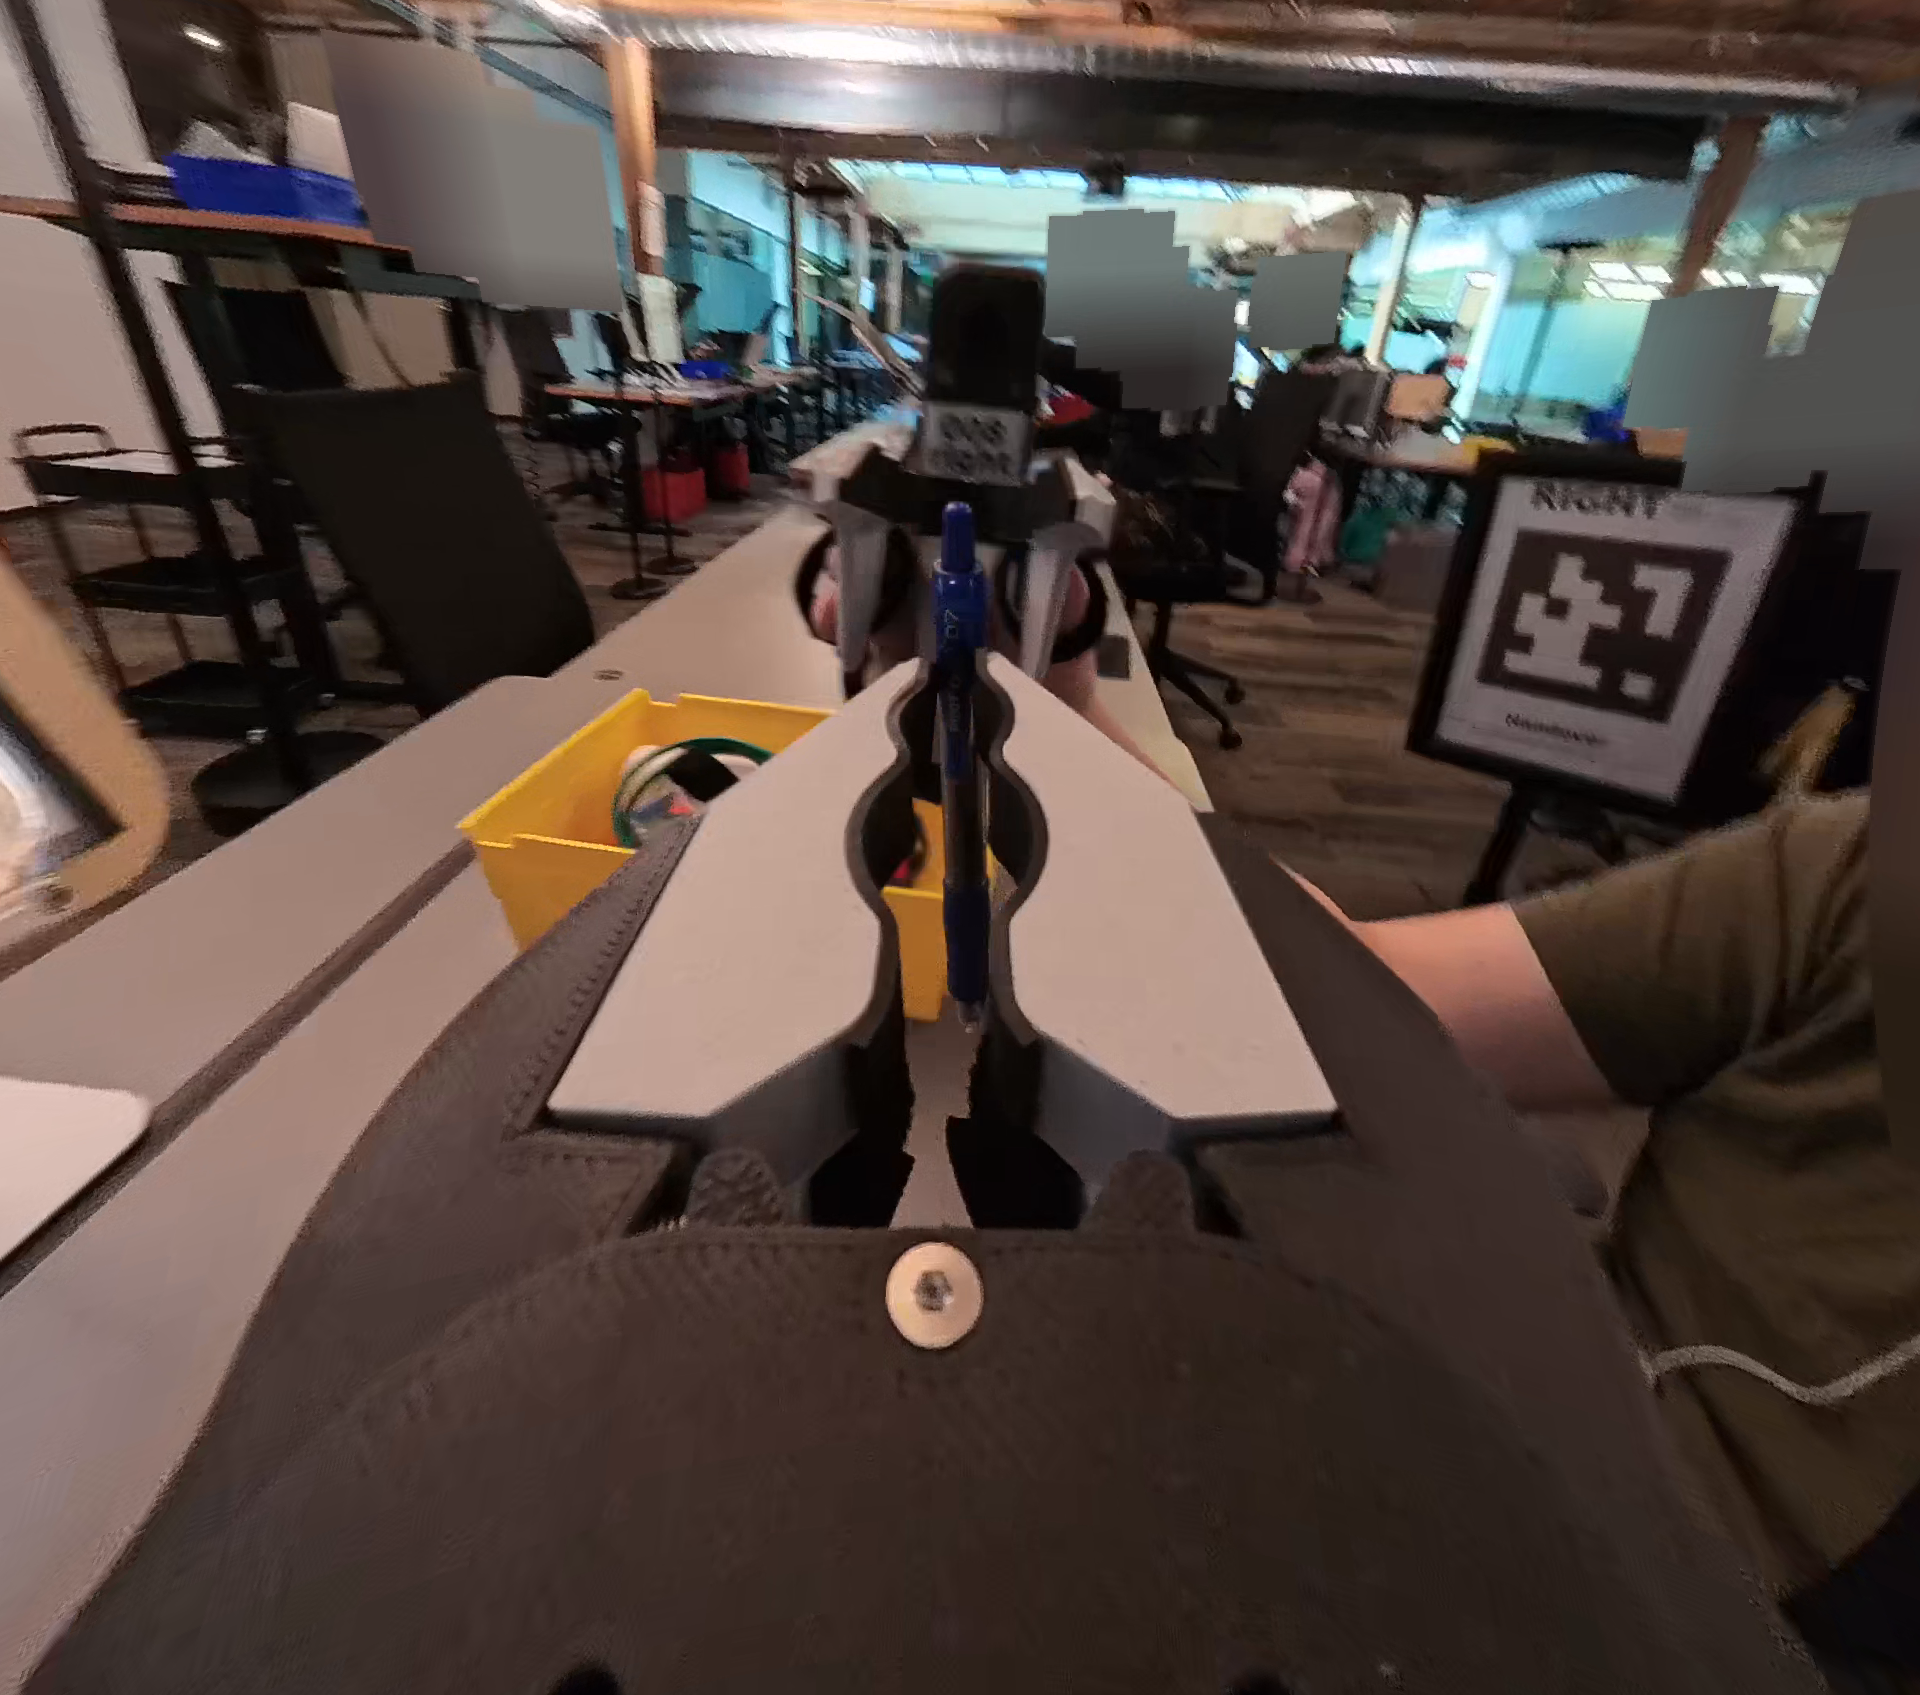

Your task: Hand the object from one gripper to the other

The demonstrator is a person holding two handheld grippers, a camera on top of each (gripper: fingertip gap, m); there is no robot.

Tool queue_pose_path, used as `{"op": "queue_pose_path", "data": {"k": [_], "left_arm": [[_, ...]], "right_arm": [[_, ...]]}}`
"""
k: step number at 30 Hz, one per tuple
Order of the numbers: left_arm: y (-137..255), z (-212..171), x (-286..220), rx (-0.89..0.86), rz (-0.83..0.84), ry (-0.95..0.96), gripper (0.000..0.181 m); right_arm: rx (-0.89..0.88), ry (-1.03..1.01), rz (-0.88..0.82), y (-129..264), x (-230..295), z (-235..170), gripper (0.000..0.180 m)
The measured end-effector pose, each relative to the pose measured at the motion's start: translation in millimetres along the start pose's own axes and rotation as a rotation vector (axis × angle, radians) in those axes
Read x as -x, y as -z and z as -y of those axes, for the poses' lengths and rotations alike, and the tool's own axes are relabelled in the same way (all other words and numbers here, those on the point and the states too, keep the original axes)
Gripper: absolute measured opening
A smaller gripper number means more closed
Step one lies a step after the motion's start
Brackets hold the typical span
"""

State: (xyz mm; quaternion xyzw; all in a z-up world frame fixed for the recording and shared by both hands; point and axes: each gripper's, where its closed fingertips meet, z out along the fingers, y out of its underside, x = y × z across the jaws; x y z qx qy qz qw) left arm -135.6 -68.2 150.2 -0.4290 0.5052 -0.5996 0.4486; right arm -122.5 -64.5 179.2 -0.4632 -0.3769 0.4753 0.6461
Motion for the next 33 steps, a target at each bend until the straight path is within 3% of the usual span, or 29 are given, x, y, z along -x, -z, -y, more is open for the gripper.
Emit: {"op": "queue_pose_path", "data": {"k": [6,11,17,23,28,33], "left_arm": [[74,56,58,-0.324,0.323,0.086,0.004],[119,75,77,-0.52,0.385,0.199,0.004],[125,72,86,-0.529,0.429,0.22,0.004],[119,69,87,-0.503,0.453,0.205,0.004],[115,69,84,-0.492,0.449,0.192,0.004],[111,69,83,-0.484,0.444,0.185,0.004]], "right_arm": [[-0.072,0.055,-0.226,9,-43,0,0.044],[-0.165,0.393,-0.502,7,-63,-3,0.036],[-0.011,0.518,-0.393,-46,-40,-55,0.032],[0.111,0.418,-0.451,-69,-53,-94,0.024],[0.095,0.379,-0.541,-65,-63,-93,0.018],[0.094,0.32,-0.519,-65,-63,-91,0.017]]}}
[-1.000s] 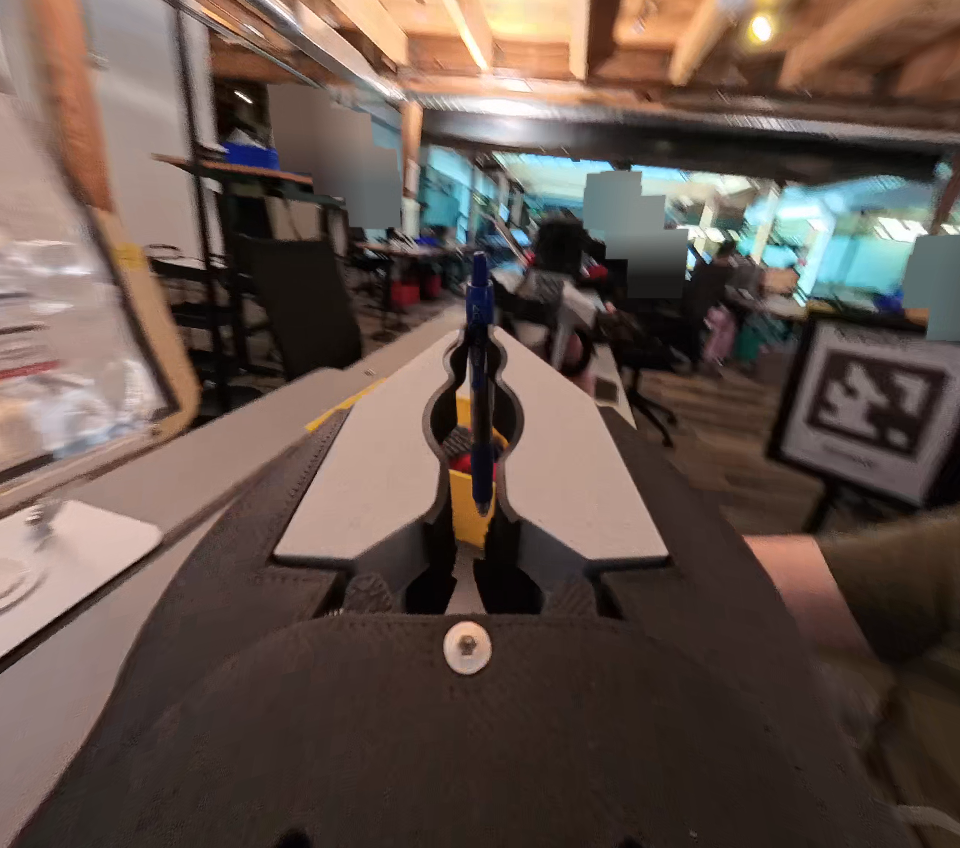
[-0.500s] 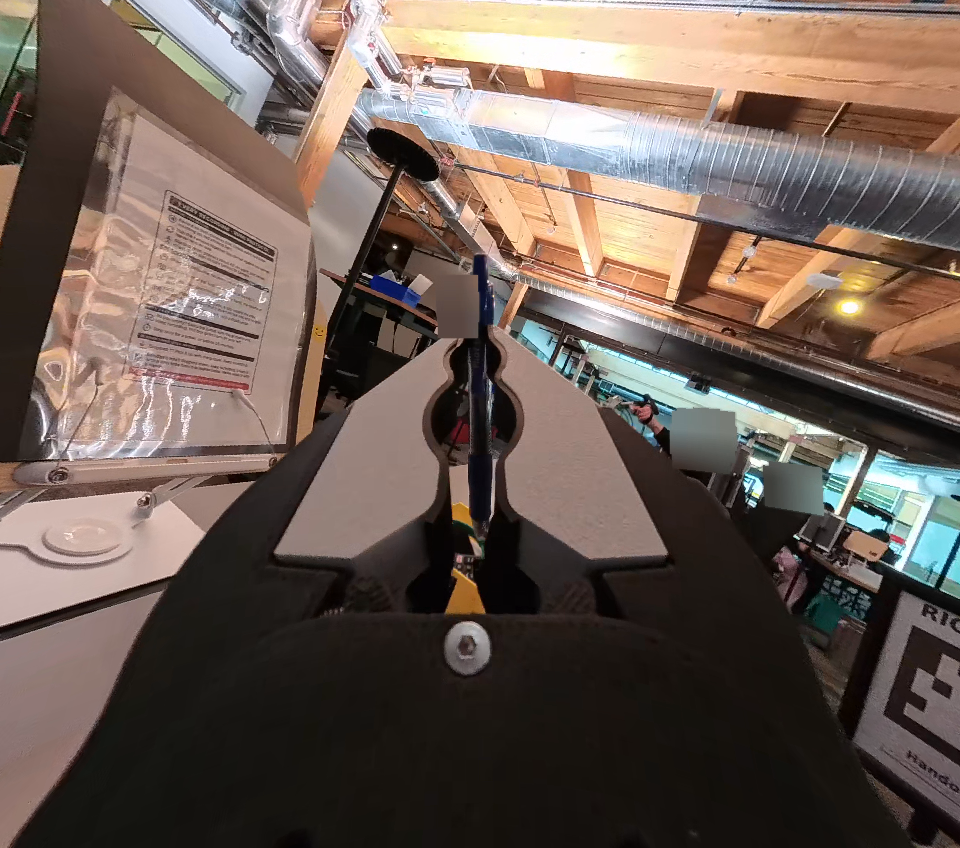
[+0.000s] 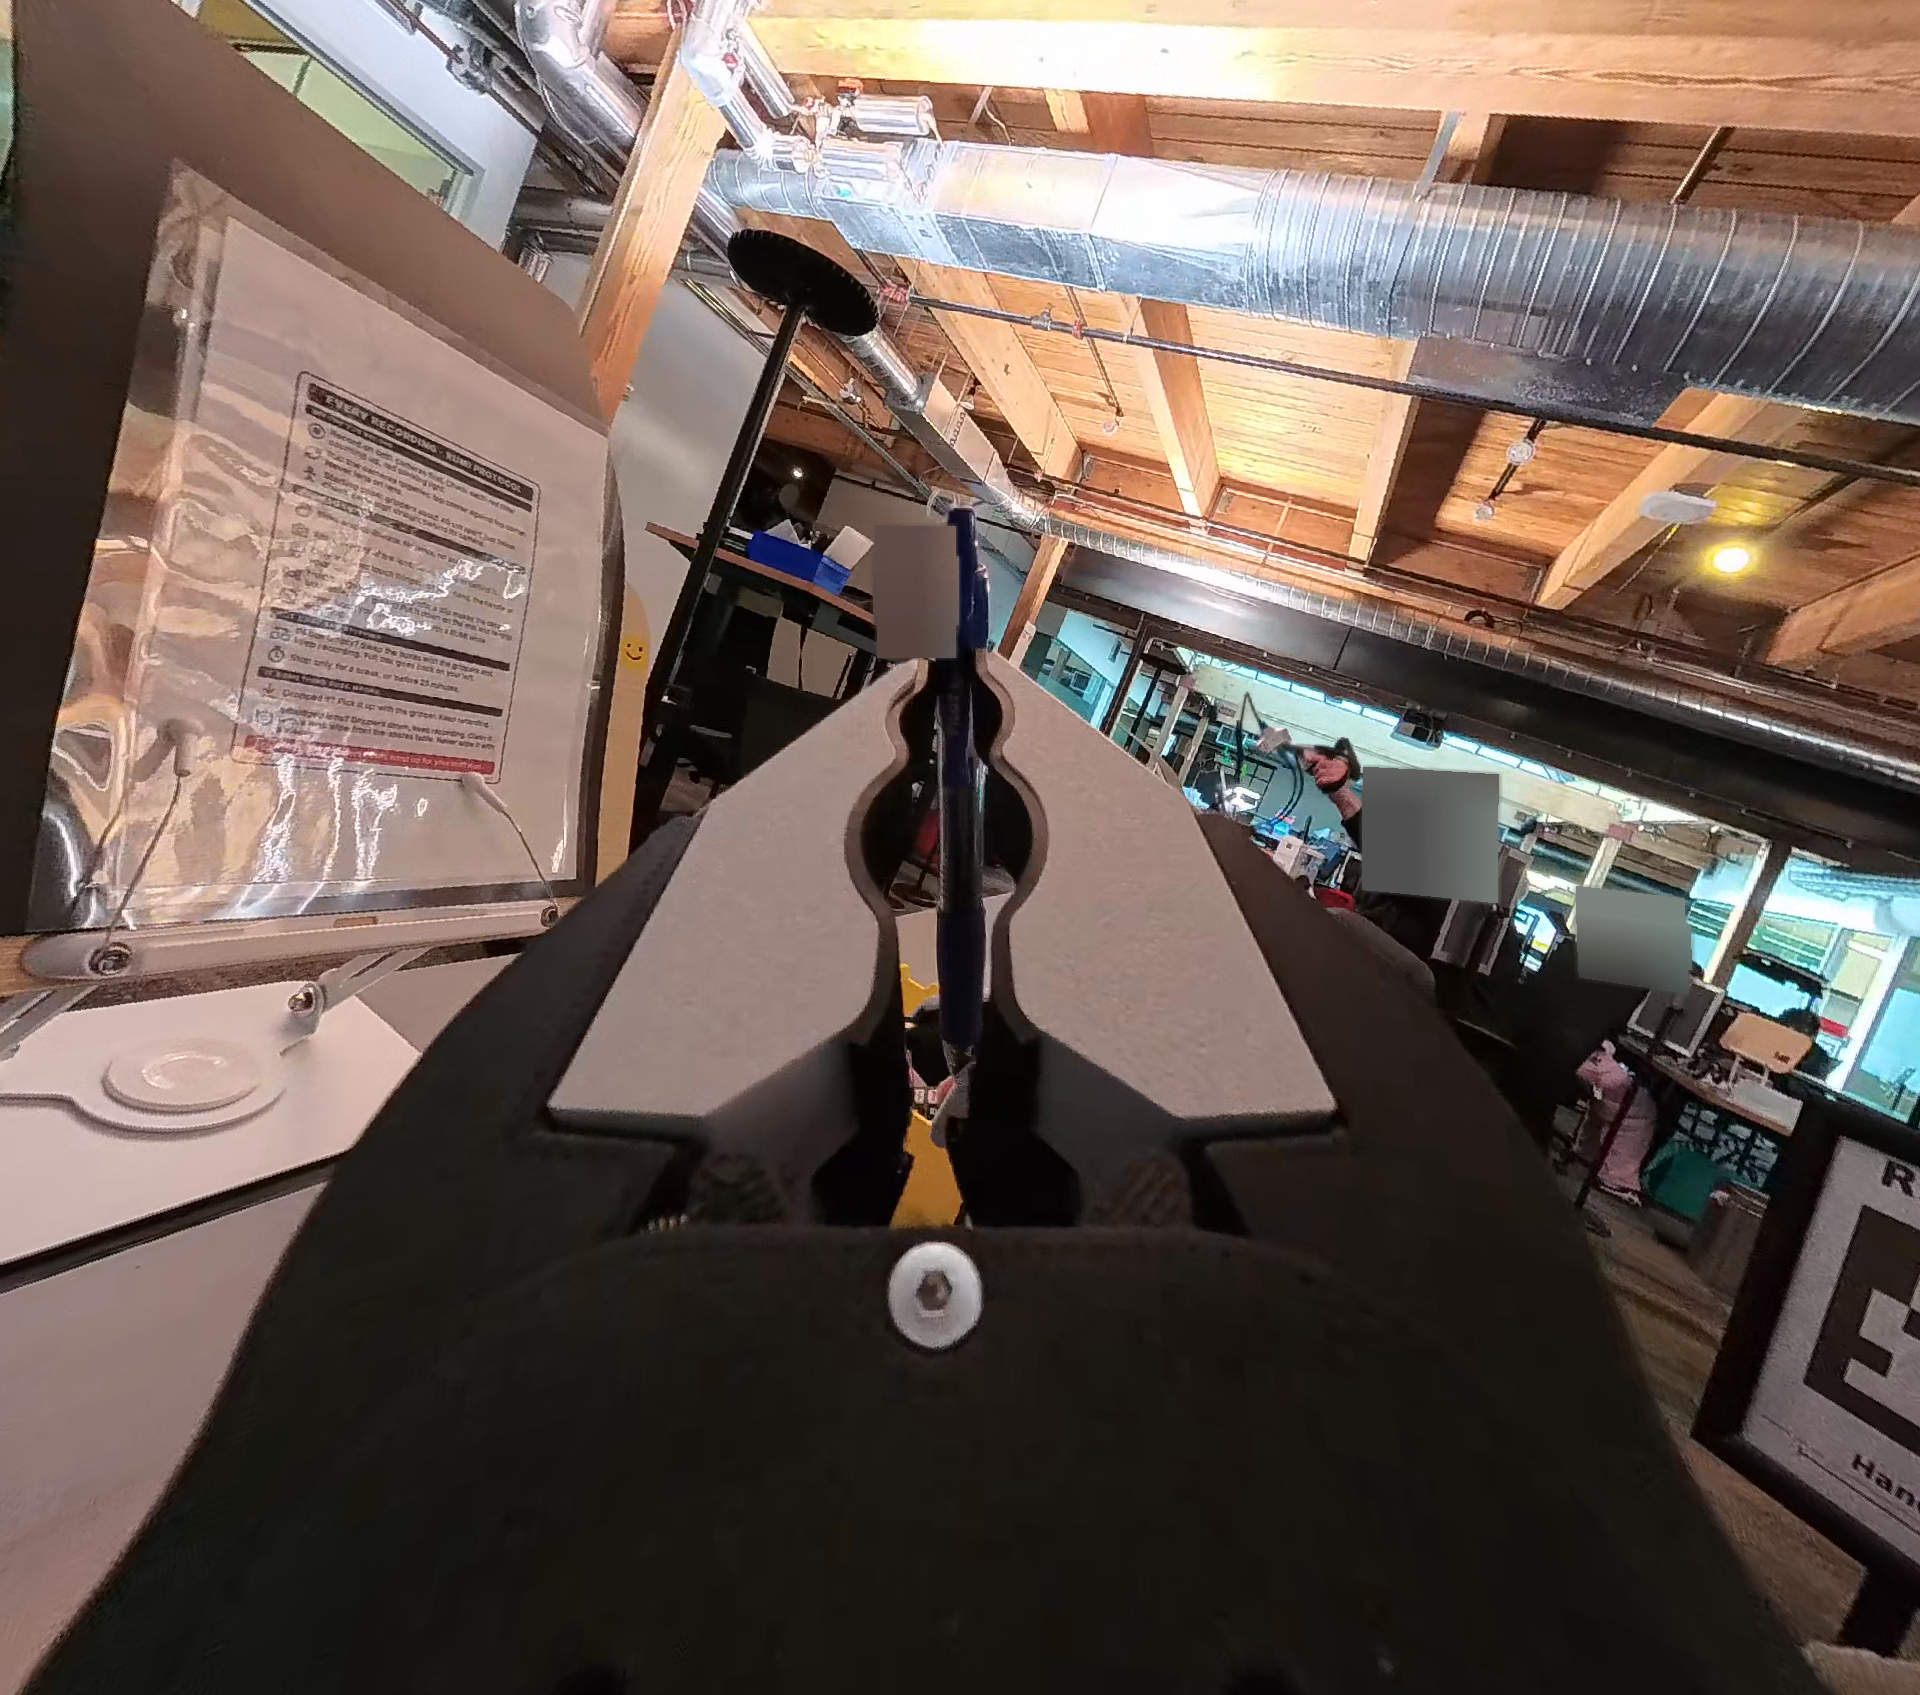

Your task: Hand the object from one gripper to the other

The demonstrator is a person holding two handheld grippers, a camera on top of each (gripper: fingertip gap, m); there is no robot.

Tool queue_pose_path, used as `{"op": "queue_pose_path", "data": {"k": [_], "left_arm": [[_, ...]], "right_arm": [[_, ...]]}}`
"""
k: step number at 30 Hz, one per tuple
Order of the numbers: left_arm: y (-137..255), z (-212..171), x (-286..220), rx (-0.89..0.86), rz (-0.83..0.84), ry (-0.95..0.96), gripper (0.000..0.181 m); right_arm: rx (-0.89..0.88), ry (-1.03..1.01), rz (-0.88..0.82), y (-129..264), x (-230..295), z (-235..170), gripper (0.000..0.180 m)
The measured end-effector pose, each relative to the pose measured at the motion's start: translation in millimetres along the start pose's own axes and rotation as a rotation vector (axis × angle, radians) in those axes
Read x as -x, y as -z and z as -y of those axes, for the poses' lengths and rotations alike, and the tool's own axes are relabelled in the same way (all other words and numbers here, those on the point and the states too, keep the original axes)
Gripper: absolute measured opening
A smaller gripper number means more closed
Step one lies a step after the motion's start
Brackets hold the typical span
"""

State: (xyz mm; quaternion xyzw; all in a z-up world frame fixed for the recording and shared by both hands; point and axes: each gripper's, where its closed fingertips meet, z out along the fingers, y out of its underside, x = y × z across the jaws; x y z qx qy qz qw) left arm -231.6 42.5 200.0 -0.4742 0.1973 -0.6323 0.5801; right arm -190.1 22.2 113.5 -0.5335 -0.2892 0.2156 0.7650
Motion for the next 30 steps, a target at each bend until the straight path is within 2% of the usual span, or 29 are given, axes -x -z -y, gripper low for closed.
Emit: {"op": "queue_pose_path", "data": {"k": [2,4,8,11,14,18,24,30], "left_arm": [[-1,-2,-1,0.006,-0.003,-0.004,0.004],[-2,-3,-3,0.013,-0.006,-0.013,0.004],[-5,-3,-12,0.013,-0.024,-0.072,0.004],[-8,-6,-24,0.033,-0.047,-0.139,0.03],[-13,-17,-31,0.079,-0.07,-0.164,0.046],[-24,-53,-14,0.221,-0.032,-0.115,0.045],[-41,-111,7,0.356,-0.038,0.008,0.044],[-43,-102,-3,0.269,-0.088,-0.012,0.027]], "right_arm": [[0.003,-0.026,0.02,-1,2,-1,0.016],[0.012,-0.045,0.032,-1,3,-2,0.006],[0.009,-0.142,0.072,0,2,-1,0.006],[-0.074,-0.382,0.183,4,0,10,0.006],[-0.189,-0.69,0.251,12,-19,15,0.007],[-0.334,-1.02,0.287,23,-53,5,0.006],[-0.342,-0.963,0.308,24,-54,-5,0.006],[-0.347,-0.884,0.411,22,-31,11,0.006]]}}
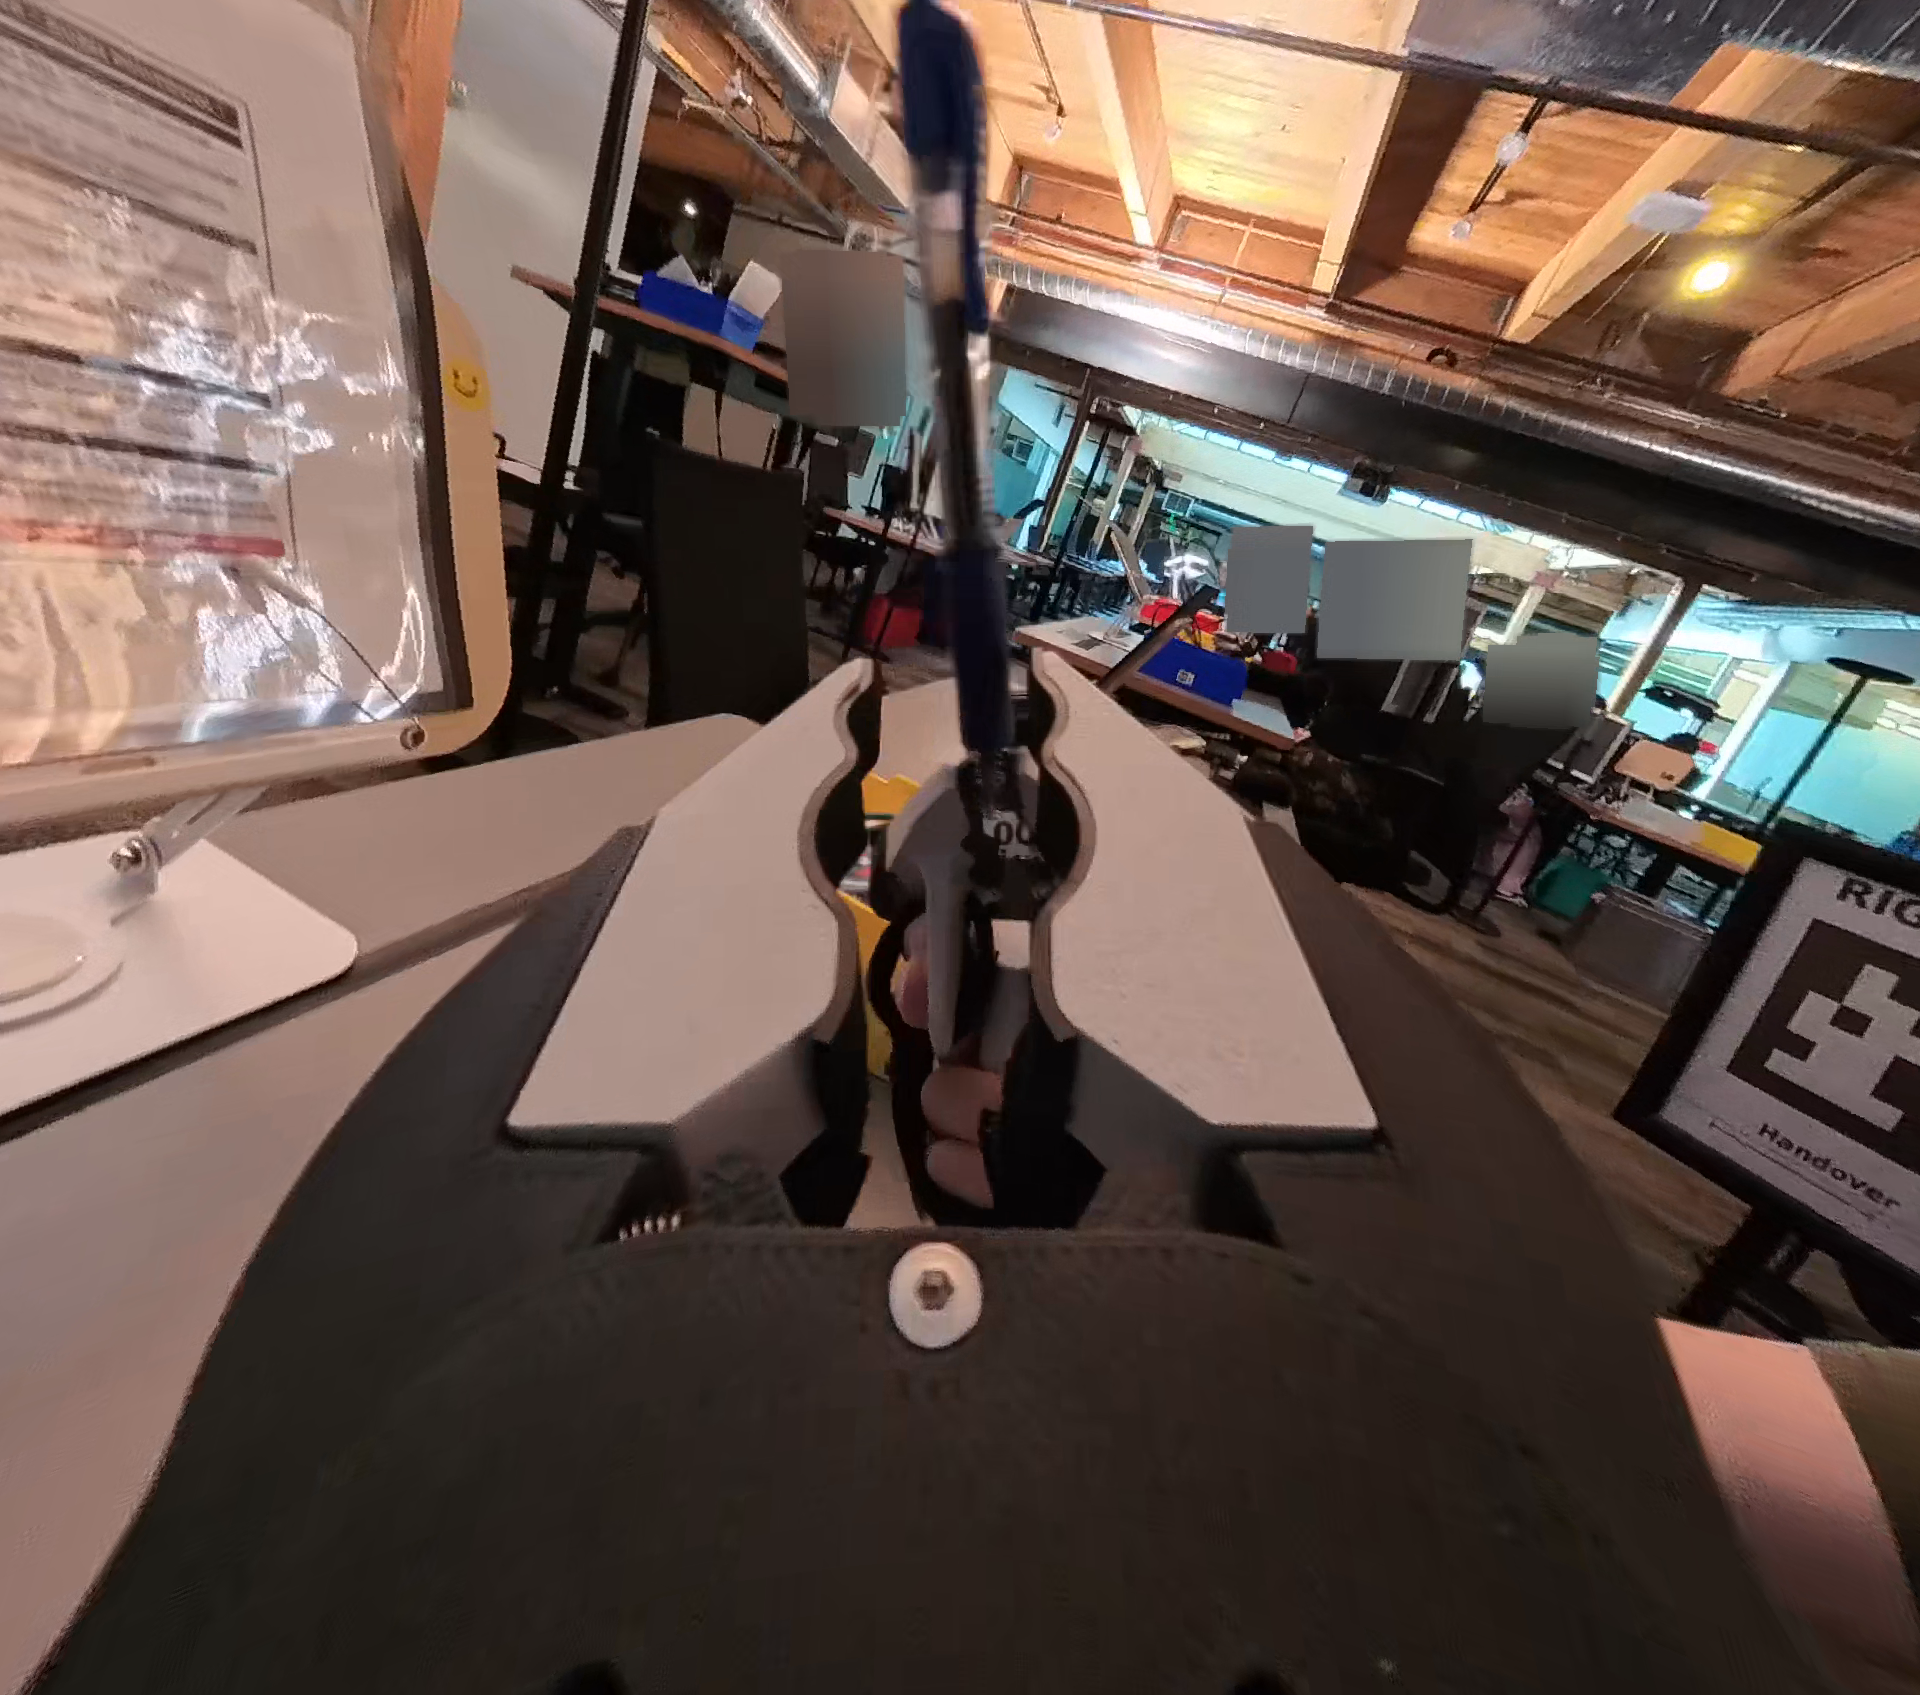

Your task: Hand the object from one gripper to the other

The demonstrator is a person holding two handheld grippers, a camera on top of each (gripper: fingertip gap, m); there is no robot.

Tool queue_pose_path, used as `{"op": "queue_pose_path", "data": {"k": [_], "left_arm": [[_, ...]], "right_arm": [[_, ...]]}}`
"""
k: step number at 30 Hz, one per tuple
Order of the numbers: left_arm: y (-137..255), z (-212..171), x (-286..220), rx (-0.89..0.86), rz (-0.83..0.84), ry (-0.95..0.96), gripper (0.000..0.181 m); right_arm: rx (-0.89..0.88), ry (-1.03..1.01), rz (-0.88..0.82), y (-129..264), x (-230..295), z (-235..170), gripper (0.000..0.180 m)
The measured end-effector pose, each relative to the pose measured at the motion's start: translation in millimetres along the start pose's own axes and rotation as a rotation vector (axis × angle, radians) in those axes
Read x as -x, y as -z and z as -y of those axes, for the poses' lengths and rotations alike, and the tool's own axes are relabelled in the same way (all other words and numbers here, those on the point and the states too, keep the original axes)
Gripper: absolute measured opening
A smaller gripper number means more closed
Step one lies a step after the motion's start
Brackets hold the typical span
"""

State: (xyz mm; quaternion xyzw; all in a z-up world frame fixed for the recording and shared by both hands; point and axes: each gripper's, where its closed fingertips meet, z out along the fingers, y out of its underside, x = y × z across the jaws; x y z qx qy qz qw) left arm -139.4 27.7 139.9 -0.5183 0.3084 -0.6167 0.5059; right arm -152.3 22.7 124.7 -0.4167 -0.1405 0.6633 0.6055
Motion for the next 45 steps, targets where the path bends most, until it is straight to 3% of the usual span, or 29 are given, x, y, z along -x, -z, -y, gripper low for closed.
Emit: {"op": "queue_pose_path", "data": {"k": [8,10,12,14,20,23,25,30,34,45], "left_arm": [[8,6,-29,0.043,-0.123,-0.141,0.008],[12,6,-23,0.091,-0.063,-0.215,0.008],[21,8,-4,0.151,0.084,-0.348,0.008],[34,12,20,0.219,0.266,-0.54,0.008],[58,29,58,0.349,0.66,-1.101,0.009],[61,19,68,0.489,0.728,-1.433,0.009],[56,3,67,0.554,0.667,-1.578,0.008],[43,-31,61,0.65,0.508,-1.761,0.009],[37,-45,57,0.691,0.449,-1.838,0.009],[32,-57,46,0.678,0.368,-1.829,0.009]], "right_arm": [[0.044,0.04,0.112,-10,23,-8,0.006],[0.063,0.14,0.064,-11,21,-8,0.015],[0.092,0.291,-0.02,-11,16,-5,0.035],[0.149,0.464,-0.116,-8,12,-2,0.043],[0.293,1.128,-0.399,-3,17,20,0.044],[0.481,1.497,-0.389,-7,33,9,0.045],[0.581,1.649,-0.347,-7,41,-1,0.048],[0.865,1.669,-0.347,7,26,-19,0.05],[1.062,1.72,-0.413,28,-5,-26,0.029],[1.123,1.672,-0.39,40,-18,-32,0.017]]}}
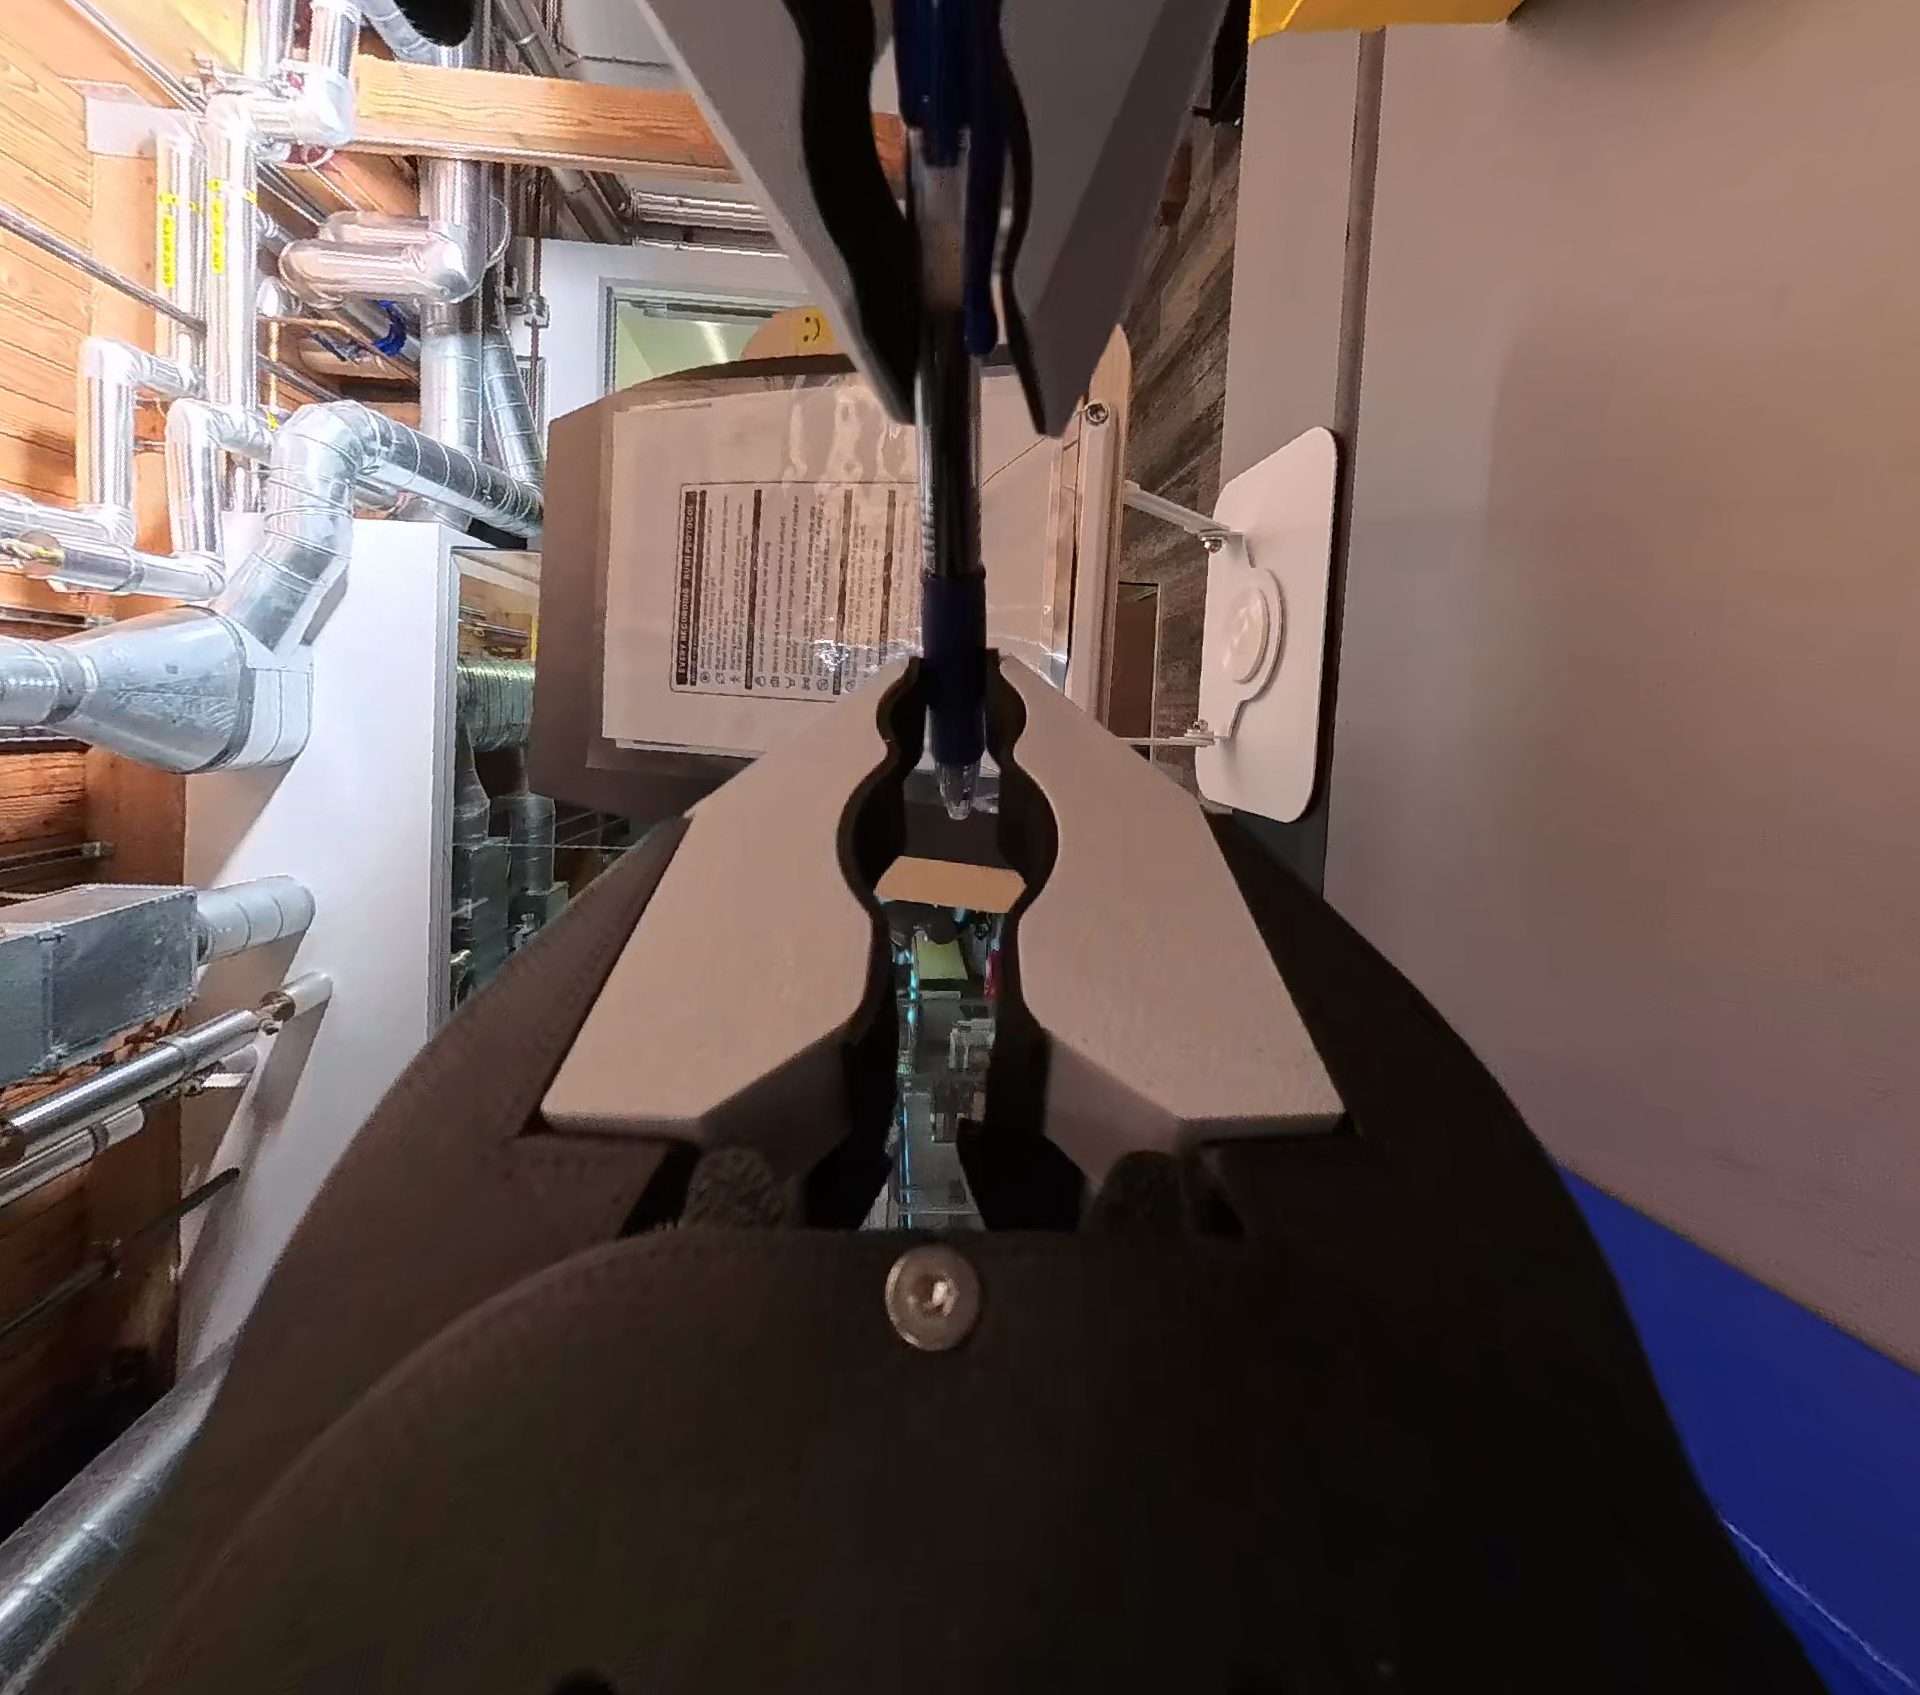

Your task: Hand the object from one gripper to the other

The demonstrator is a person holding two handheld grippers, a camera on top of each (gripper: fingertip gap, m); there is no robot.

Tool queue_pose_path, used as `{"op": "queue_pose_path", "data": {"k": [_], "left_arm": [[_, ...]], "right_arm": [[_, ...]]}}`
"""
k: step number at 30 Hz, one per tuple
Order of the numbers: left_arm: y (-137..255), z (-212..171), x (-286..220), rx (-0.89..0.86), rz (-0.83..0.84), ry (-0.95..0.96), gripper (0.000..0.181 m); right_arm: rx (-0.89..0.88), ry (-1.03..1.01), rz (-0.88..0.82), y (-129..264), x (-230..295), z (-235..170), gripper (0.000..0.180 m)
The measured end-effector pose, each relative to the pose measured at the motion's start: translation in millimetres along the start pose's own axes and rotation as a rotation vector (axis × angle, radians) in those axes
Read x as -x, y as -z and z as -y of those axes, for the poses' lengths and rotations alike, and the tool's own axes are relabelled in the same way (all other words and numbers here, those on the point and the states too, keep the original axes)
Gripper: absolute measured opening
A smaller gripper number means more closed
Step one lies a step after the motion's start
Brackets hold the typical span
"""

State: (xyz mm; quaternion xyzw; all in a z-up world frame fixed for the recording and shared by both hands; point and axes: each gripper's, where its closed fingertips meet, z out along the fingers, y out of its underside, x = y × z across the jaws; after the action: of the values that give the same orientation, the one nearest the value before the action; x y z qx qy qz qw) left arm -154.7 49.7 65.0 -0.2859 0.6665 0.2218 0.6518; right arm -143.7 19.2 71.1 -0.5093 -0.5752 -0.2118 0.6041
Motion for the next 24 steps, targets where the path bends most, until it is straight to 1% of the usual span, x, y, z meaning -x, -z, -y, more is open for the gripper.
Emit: {"op": "queue_pose_path", "data": {"k": [3,7,8,10,12,13,15,18,20,22,24], "left_arm": [[0,2,-1,-0.006,-0.007,0.006,0.009],[-1,2,0,-0.013,0.0,0.048,0.009],[-1,1,2,-0.011,0.016,0.071,0.014],[-1,1,10,-0.009,0.041,0.146,0.034],[1,3,18,-0.023,0.038,0.253,0.054],[3,5,23,-0.037,0.037,0.306,0.058],[9,8,33,-0.081,0.042,0.41,0.055],[19,7,52,-0.132,0.064,0.562,0.05],[25,4,61,-0.155,0.059,0.658,0.048],[28,-2,66,-0.153,0.035,0.765,0.044],[30,-7,63,-0.134,-0.047,0.893,0.046]], "right_arm": [[0.002,0.015,-0.01,0,0,0,0.012],[0.013,-0.015,-0.009,-1,-2,-1,0.011],[0.014,-0.027,-0.011,0,-3,-2,0.011],[0.035,-0.043,-0.022,1,-7,-7,0.011],[0.082,-0.072,-0.081,6,-22,-19,0.011],[0.107,-0.109,-0.114,13,-32,-29,0.012],[0.192,-0.232,-0.207,34,-60,-61,0.012],[0.329,-0.526,-0.337,87,-92,-130,0.012],[0.38,-0.72,-0.362,121,-93,-174,0.012],[0.464,-0.831,-0.355,147,-80,-215,0.011],[0.541,-0.94,-0.324,164,-60,-249,0.011]]}}
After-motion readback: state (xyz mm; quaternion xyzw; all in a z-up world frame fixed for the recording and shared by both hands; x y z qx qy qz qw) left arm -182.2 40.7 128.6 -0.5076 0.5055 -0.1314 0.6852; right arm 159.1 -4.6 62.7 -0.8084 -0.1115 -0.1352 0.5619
